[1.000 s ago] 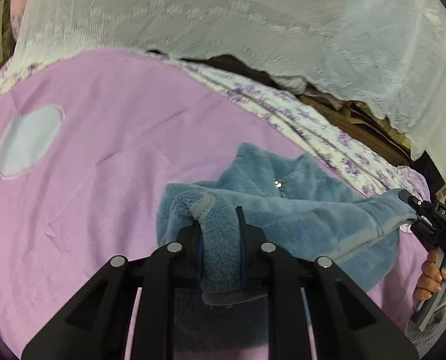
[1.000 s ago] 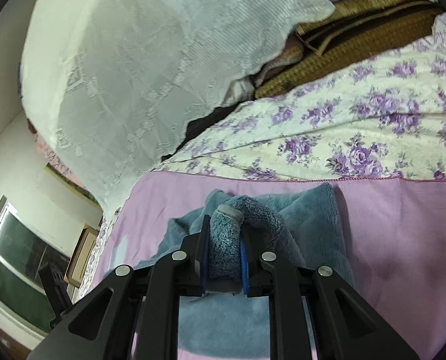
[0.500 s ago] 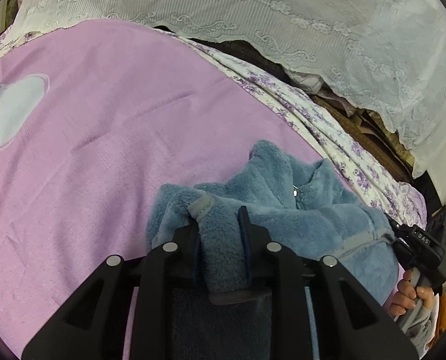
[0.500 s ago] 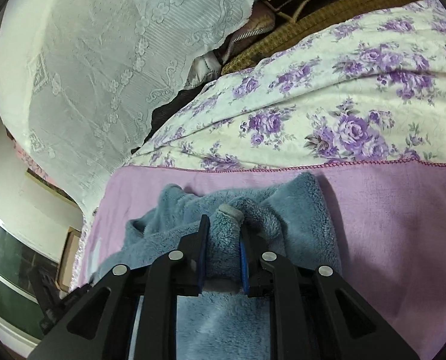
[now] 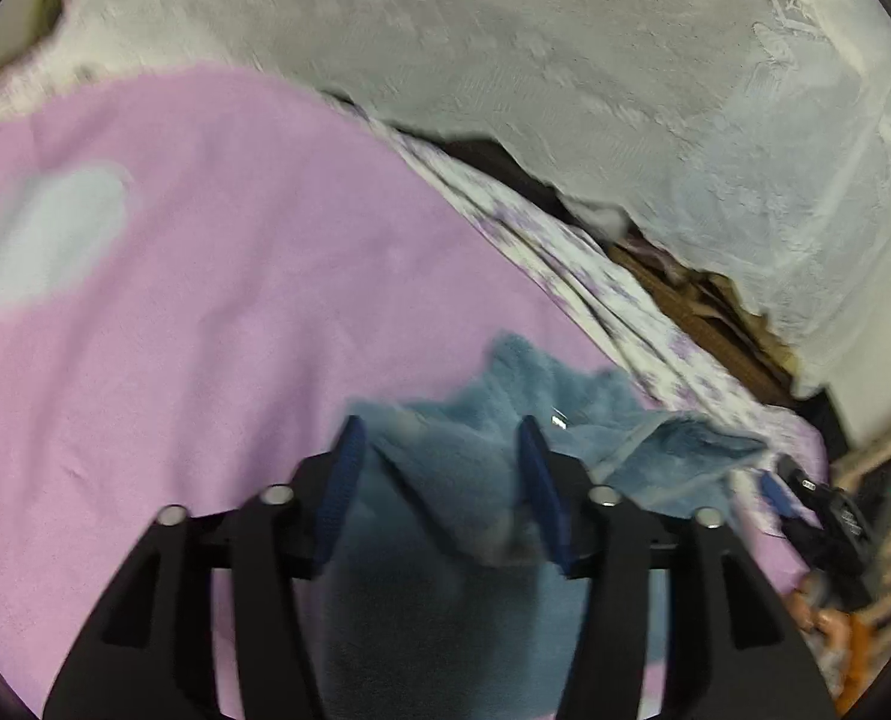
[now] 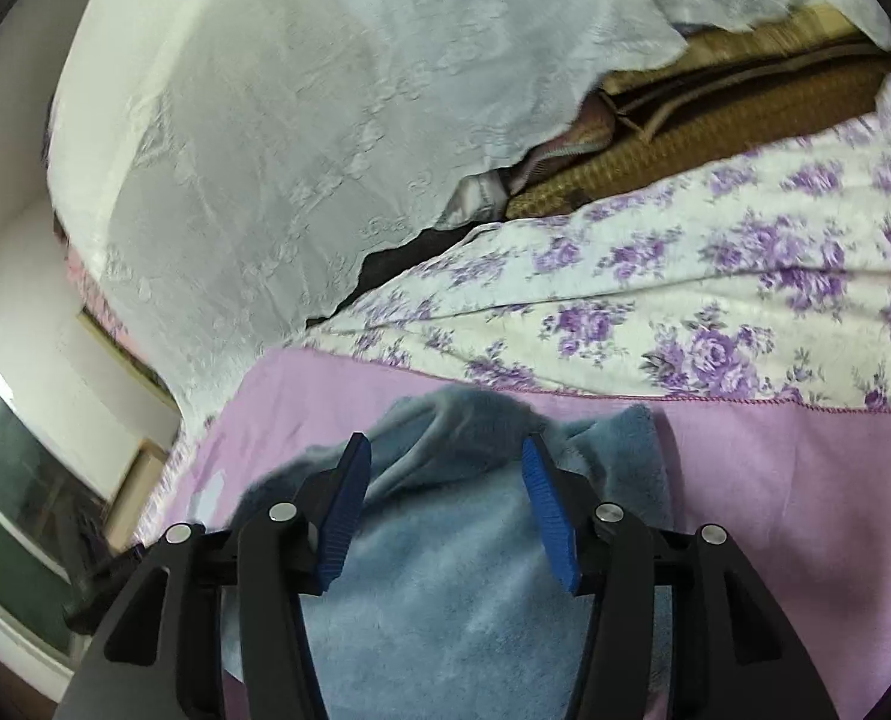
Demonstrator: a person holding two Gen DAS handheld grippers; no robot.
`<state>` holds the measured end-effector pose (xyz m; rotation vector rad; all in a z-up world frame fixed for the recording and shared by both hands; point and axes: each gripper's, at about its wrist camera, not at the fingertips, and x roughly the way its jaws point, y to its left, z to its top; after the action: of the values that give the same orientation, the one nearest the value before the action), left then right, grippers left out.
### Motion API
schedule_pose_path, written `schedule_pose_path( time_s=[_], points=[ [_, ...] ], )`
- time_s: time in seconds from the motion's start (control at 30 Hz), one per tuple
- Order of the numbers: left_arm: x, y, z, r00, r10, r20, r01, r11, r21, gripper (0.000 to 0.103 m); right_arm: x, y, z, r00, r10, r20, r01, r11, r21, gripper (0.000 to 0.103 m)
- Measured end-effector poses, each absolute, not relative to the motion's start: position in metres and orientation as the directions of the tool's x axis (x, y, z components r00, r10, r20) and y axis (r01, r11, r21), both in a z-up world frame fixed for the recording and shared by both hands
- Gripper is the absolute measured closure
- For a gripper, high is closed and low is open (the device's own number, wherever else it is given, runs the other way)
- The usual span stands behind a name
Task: Fold small clothes
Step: 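Open both grippers to release the hem onto the jacket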
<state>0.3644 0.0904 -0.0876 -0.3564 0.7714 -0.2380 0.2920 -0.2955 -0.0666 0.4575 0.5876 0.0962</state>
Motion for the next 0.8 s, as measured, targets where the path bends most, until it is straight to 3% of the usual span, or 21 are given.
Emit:
schedule_pose_path(
  time_s=[0.1,0.27,0.4,0.53,0.6,0.7,0.8],
  points=[
    [0.347,0.092,-0.066,0.775,-0.249,-0.581,0.066,0.946,-0.317,0.020,0.295,-0.276,-0.066,0.822,0.209,-0.531,0.003,0.929,0.371,0.066],
    [0.340,0.078,-0.056,0.760,-0.293,-0.580,0.164,0.950,-0.265,0.019,0.297,-0.255,-0.073,0.807,0.193,-0.558,-0.027,0.956,0.291,0.069],
    [0.353,0.047,-0.074,0.731,-0.188,-0.655,0.148,0.982,-0.117,0.019,0.308,-0.254,-0.080,0.796,0.175,-0.580,0.000,0.957,0.289,0.068],
    [0.380,0.045,-0.109,0.663,-0.090,-0.743,0.051,0.996,-0.075,0.019,0.327,-0.267,-0.101,0.764,0.155,-0.627,0.065,0.947,0.313,0.068],
    [0.398,0.056,-0.134,0.606,-0.065,-0.792,-0.008,0.996,-0.089,0.004,0.333,-0.276,-0.114,0.745,0.139,-0.652,0.089,0.949,0.304,0.069],
    [0.405,0.074,-0.145,0.571,-0.147,-0.808,-0.029,0.980,-0.199,0.004,0.336,-0.285,-0.123,0.748,0.158,-0.644,0.080,0.943,0.324,0.071],
    [0.399,0.072,-0.141,0.590,-0.115,-0.799,-0.034,0.985,-0.167,0.004,0.330,-0.280,-0.119,0.759,0.128,-0.638,0.090,0.951,0.297,0.070]
  ],
)
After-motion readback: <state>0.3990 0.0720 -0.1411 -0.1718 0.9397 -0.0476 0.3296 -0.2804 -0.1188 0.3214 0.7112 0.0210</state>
